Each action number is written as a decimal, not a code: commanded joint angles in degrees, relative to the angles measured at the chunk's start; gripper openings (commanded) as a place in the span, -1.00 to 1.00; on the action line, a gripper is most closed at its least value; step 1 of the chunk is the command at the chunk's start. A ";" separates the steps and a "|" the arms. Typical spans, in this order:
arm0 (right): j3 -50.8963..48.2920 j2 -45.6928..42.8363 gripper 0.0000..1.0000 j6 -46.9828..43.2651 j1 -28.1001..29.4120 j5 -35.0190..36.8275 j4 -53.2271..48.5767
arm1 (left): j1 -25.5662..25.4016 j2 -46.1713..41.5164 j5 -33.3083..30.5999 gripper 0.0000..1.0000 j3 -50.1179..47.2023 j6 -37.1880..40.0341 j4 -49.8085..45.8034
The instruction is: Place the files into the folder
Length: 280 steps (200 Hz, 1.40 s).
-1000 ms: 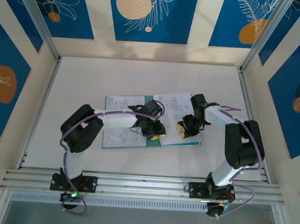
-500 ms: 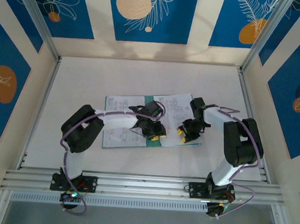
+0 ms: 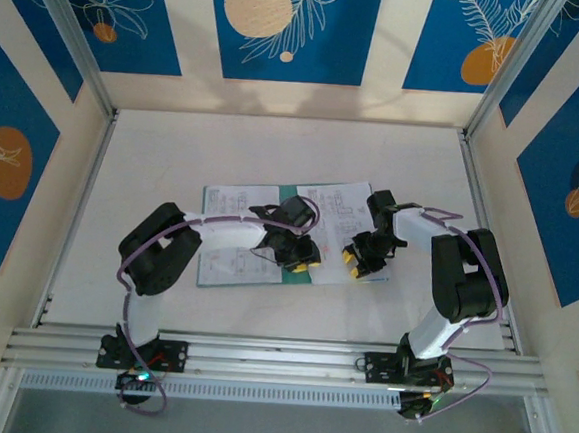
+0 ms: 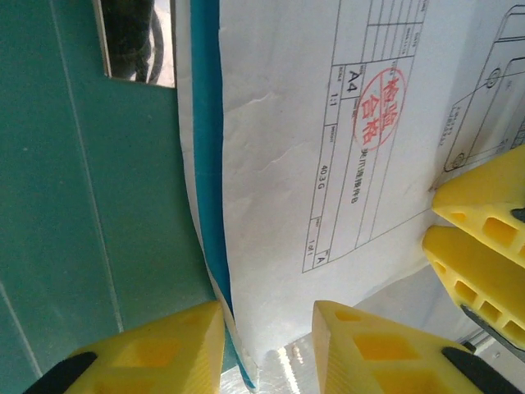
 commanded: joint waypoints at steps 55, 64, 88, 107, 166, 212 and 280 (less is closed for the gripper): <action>0.15 1.66 -0.27 -0.73 0.17 -1.89 -0.38 | -1.57 0.77 -1.29 -0.41 -0.14 -0.80 -1.28; 0.49 1.74 -0.27 -0.85 0.22 -1.83 -0.67 | -1.57 0.85 -1.24 -0.42 -0.10 -0.80 -1.12; 1.05 1.92 -0.27 -0.94 0.39 -1.09 -1.86 | -1.57 0.79 -1.68 -0.49 -0.13 -1.05 -0.92; 1.58 1.95 -0.27 -1.50 0.47 -0.08 -3.15 | -1.58 0.09 -2.65 -0.58 -0.01 -0.80 -1.99; 2.25 3.08 -0.29 -1.83 0.47 0.58 -3.73 | -1.66 -1.53 -4.30 -0.54 -0.51 -0.52 -4.44; 3.16 4.01 -0.29 -2.22 0.67 0.72 -3.98 | -1.66 -0.42 -3.78 -0.63 -1.33 -1.80 -1.97; 5.11 4.55 -0.29 -3.06 1.24 1.30 -5.00 | -1.60 -1.22 -4.37 -0.93 -3.78 -5.56 2.93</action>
